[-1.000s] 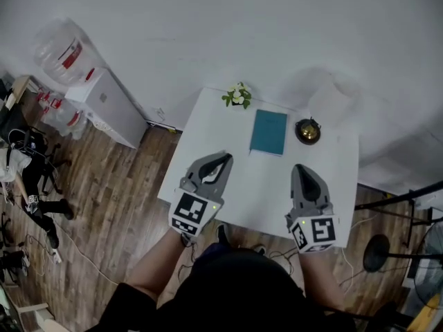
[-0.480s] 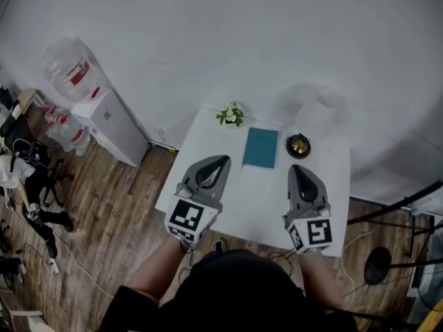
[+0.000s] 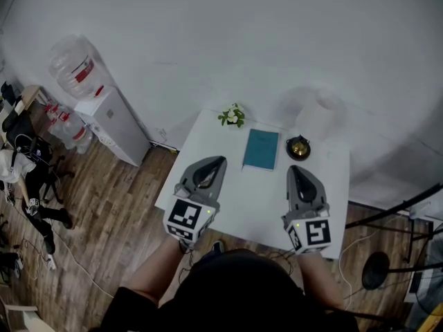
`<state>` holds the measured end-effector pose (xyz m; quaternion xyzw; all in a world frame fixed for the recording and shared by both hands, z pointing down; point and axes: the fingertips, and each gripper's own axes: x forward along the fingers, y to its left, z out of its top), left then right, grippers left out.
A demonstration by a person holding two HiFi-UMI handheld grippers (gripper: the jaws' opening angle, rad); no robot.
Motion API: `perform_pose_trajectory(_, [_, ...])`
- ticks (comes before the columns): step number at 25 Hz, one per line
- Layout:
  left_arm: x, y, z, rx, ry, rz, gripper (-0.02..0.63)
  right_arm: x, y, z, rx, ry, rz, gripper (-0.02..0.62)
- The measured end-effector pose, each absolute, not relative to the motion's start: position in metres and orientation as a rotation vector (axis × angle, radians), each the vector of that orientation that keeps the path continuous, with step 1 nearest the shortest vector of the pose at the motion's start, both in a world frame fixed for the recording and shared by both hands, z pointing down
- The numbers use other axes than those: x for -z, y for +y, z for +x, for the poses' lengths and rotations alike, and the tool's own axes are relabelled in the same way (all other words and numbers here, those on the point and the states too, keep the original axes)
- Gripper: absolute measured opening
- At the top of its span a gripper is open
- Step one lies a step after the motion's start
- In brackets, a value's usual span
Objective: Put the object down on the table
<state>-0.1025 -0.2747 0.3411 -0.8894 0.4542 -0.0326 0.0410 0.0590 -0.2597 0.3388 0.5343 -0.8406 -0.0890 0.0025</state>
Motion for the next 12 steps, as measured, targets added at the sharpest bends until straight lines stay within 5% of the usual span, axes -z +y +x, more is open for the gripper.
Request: perform_pose_trajectory(12, [-0.3428, -0.2672, -0.1037, 0.092, 1.398, -2.72, 0.006, -0.3395, -0.2527, 0.0589, 0.266, -2.638, 1.666, 0.005])
